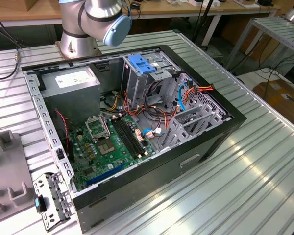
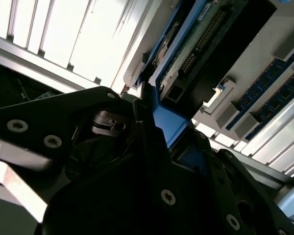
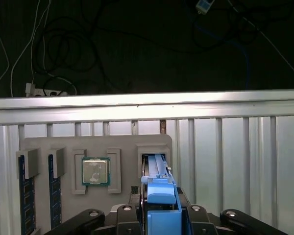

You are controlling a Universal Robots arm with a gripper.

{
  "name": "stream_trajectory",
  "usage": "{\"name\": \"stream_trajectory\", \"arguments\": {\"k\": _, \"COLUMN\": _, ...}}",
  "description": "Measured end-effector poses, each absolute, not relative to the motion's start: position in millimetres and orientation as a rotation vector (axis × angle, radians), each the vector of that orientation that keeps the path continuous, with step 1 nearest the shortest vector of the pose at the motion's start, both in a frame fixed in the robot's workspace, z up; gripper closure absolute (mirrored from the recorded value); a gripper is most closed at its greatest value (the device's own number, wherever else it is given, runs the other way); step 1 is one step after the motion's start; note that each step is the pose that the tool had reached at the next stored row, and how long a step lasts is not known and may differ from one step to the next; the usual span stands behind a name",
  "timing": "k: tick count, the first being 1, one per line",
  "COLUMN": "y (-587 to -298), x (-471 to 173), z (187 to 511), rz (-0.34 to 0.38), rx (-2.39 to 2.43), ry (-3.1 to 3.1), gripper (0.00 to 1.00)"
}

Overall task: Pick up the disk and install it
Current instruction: 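Pick up the disk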

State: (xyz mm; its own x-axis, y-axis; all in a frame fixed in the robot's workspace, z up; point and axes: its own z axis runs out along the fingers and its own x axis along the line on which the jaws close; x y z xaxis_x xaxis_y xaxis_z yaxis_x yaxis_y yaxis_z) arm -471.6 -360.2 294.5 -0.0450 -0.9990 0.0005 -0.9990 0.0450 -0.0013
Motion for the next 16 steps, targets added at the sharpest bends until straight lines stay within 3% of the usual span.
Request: {"name": "stream_trajectory", "arguments": {"k": 16, "y": -359.3, "x": -471.6, "z": 294.5, "rz": -0.002, "rx": -2.183, "ry": 2.259, "gripper": 0.63}}
